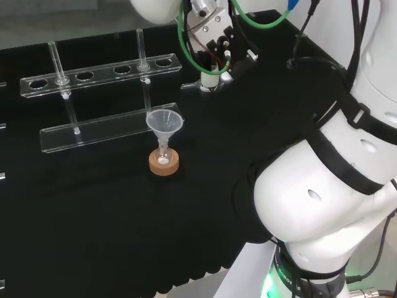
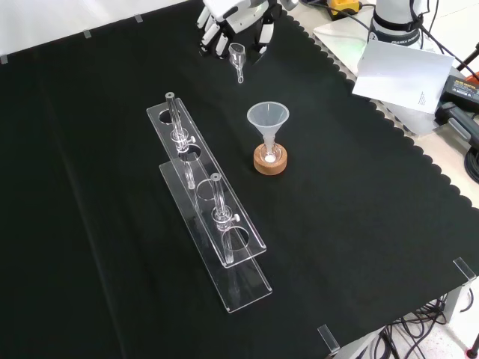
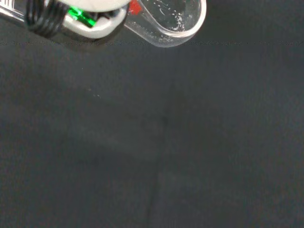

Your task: Put the weighing funnel back on the table.

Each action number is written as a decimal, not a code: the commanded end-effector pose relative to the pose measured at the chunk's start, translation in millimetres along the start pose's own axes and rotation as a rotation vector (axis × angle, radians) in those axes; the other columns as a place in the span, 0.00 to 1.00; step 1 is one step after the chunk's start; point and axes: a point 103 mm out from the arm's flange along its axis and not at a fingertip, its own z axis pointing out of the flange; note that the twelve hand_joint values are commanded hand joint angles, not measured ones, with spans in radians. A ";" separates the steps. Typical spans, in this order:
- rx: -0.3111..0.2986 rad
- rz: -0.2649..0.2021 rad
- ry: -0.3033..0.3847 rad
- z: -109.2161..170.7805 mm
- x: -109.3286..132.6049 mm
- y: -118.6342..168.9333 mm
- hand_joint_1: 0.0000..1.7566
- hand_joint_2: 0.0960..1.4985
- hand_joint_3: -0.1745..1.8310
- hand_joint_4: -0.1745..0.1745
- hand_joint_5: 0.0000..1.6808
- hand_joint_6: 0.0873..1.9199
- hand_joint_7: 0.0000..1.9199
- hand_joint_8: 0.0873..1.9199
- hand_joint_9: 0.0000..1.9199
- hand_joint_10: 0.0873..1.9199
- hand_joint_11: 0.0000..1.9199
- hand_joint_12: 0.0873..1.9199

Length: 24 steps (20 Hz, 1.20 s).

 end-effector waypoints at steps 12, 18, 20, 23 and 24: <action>0.016 0.017 0.058 4.5 -12.6 15.4 0.62 0.43 0.41 1.00 0.71 0.40 0.29 0.30 0.48 0.13 0.39 0.54; 0.024 0.022 0.066 20.5 -35.5 45.6 0.62 0.43 0.41 1.00 0.71 0.40 0.29 0.30 0.48 0.13 0.39 0.54; 0.027 0.027 0.075 25.6 -43.0 54.1 0.62 0.43 0.41 1.00 0.71 0.40 0.29 0.30 0.48 0.13 0.39 0.54; 0.039 0.033 0.092 34.4 -54.6 66.8 0.62 0.43 0.41 1.00 0.71 0.40 0.29 0.30 0.48 0.13 0.39 0.54; 0.041 0.035 0.095 36.8 -57.6 70.5 0.62 0.43 0.41 1.00 0.71 0.40 0.29 0.30 0.48 0.13 0.39 0.54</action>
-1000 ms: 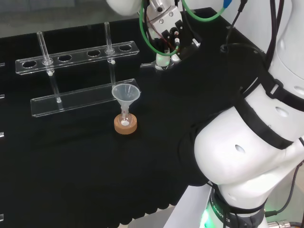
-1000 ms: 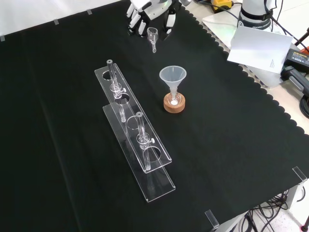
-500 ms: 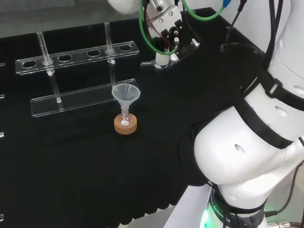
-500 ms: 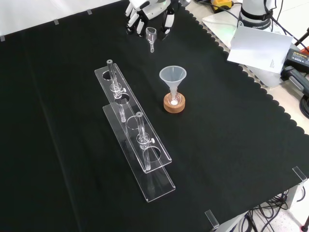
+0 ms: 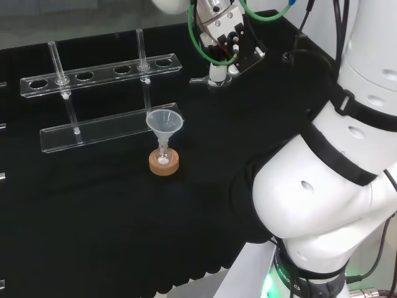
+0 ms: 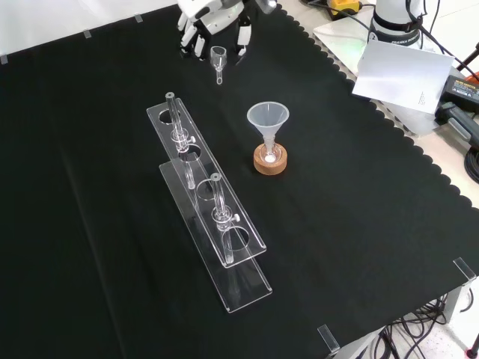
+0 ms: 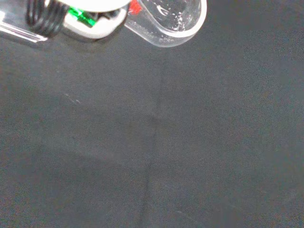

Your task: Put the weighing funnel back on the table.

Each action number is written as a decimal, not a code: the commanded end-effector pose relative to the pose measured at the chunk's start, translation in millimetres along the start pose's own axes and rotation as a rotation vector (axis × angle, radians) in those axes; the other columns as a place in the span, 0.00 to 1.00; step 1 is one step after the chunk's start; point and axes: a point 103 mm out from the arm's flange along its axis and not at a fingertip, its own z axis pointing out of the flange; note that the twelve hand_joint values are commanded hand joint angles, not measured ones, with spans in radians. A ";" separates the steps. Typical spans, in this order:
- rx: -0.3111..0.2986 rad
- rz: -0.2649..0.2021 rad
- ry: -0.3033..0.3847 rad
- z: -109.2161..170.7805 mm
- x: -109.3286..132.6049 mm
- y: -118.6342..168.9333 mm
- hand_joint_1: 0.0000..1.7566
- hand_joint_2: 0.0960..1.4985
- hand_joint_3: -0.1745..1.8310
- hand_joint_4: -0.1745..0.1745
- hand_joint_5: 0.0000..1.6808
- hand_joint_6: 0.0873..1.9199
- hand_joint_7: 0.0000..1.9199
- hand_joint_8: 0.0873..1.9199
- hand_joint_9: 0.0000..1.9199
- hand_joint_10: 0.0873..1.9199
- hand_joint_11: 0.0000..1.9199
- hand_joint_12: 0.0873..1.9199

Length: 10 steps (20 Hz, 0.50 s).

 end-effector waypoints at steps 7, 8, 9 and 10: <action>0.030 0.013 0.056 36.1 -48.0 58.0 0.62 0.43 0.41 1.00 0.71 0.40 0.29 0.30 0.48 0.13 0.39 0.54; 0.034 0.011 0.058 40.1 -49.9 61.9 0.62 0.43 0.41 1.00 0.71 0.40 0.29 0.30 0.48 0.13 0.39 0.54; 0.039 0.012 0.060 43.6 -51.5 65.9 0.62 0.43 0.41 1.00 0.71 0.40 0.29 0.30 0.48 0.13 0.39 0.54; 0.045 0.011 0.062 46.1 -52.1 69.4 0.62 0.43 0.41 1.00 0.71 0.40 0.29 0.30 0.48 0.13 0.39 0.54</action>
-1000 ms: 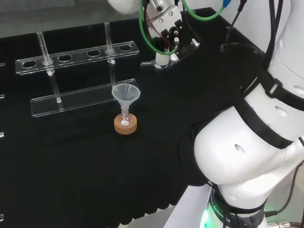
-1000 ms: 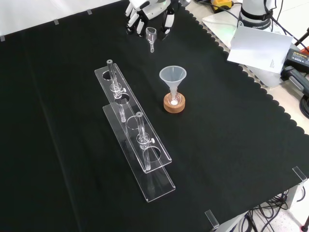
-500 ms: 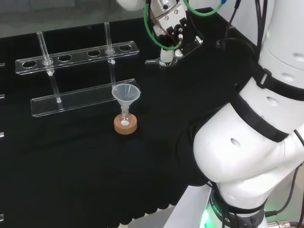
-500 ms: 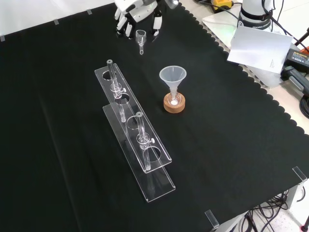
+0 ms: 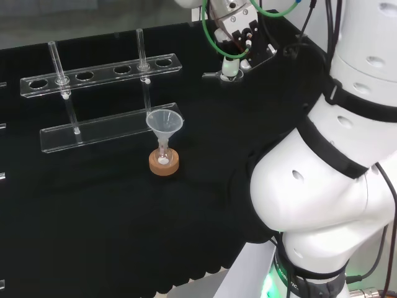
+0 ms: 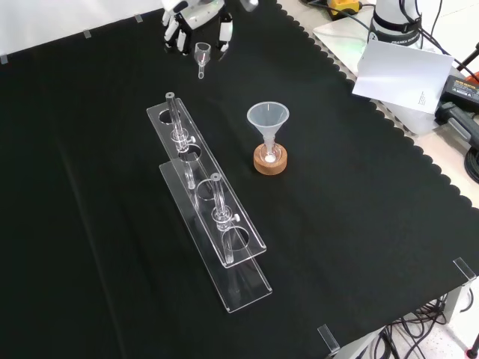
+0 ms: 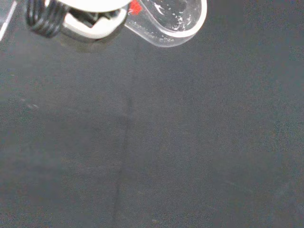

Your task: Put the weighing funnel back on the table.

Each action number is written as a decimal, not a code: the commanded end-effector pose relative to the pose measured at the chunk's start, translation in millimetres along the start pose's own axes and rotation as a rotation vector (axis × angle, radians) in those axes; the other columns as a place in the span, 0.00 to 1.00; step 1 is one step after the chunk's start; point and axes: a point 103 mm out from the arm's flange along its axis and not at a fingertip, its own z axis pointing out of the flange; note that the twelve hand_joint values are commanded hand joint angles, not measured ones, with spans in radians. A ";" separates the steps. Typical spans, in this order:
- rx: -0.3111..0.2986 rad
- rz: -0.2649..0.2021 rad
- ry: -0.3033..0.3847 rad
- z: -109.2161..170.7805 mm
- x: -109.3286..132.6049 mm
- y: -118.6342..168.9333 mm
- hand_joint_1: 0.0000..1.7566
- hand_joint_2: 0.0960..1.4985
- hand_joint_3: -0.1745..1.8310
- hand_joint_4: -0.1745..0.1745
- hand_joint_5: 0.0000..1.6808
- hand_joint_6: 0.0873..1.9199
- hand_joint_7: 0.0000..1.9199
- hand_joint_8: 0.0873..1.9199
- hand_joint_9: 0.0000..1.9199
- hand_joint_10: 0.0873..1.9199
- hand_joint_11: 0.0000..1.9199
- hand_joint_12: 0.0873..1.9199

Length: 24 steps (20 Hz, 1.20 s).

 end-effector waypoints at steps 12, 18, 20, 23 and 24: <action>0.035 -0.056 0.031 46.1 -19.4 91.5 0.62 0.43 0.41 1.00 0.71 0.40 0.29 0.30 0.48 0.13 0.39 0.54; 0.046 -0.067 0.038 56.3 -13.0 116.6 0.62 0.43 0.41 1.00 0.70 0.40 0.29 0.30 0.48 0.13 0.39 0.54; 0.052 -0.073 0.039 60.2 -9.3 124.7 0.62 0.43 0.41 1.00 0.70 0.40 0.29 0.30 0.48 0.13 0.39 0.54; 0.064 -0.080 0.039 65.5 -3.2 136.0 0.62 0.43 0.41 1.00 0.70 0.40 0.29 0.30 0.48 0.13 0.39 0.54; 0.068 -0.082 0.037 66.9 -0.9 139.3 0.62 0.43 0.41 1.00 0.70 0.40 0.29 0.30 0.48 0.13 0.39 0.54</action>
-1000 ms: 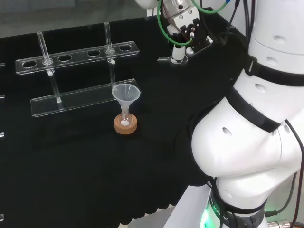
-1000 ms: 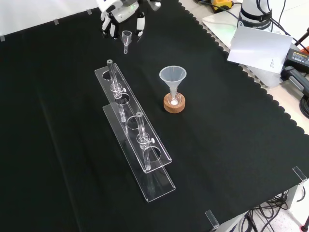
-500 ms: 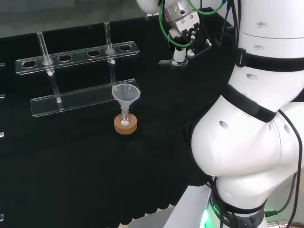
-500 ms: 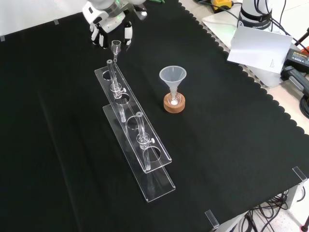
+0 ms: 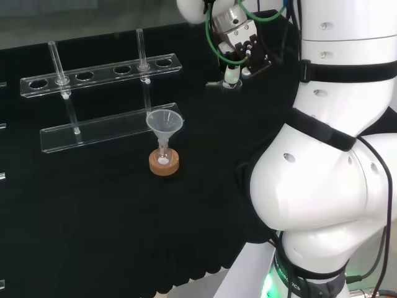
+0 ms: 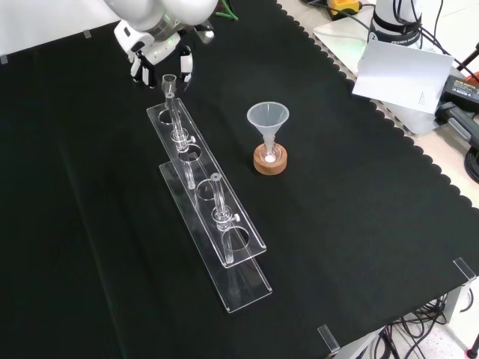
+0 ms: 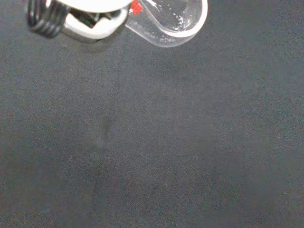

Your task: Put the weighing funnel back on the table.

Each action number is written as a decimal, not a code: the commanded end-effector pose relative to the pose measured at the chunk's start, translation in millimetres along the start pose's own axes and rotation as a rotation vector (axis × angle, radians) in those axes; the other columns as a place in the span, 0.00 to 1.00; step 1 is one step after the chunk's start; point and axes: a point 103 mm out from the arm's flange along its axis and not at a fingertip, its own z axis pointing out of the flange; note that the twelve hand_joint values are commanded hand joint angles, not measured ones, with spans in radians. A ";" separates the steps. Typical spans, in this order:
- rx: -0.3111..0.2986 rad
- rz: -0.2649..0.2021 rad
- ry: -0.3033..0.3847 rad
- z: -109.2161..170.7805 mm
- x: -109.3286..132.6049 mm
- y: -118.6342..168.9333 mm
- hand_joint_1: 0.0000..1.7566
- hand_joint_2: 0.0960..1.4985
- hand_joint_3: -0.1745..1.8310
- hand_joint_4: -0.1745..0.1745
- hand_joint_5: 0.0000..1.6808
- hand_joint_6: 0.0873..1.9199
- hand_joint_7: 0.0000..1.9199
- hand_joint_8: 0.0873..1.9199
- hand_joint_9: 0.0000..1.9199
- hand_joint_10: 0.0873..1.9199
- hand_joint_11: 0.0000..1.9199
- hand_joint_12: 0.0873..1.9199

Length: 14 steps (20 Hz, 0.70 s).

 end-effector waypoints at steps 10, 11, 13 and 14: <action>0.043 -0.019 -0.022 15.3 22.7 43.3 0.62 0.43 0.41 1.00 0.70 0.40 0.29 0.30 0.48 0.13 0.39 0.54; 0.044 -0.018 -0.025 14.7 24.1 43.4 0.62 0.43 0.41 1.00 0.70 0.40 0.29 0.30 0.48 0.13 0.39 0.54; 0.048 -0.021 -0.021 15.9 24.2 44.5 0.62 0.43 0.41 1.00 0.70 0.40 0.29 0.30 0.48 0.13 0.39 0.54; 0.052 -0.020 -0.024 15.7 24.9 45.0 0.62 0.43 0.41 1.00 0.70 0.40 0.29 0.30 0.48 0.13 0.39 0.54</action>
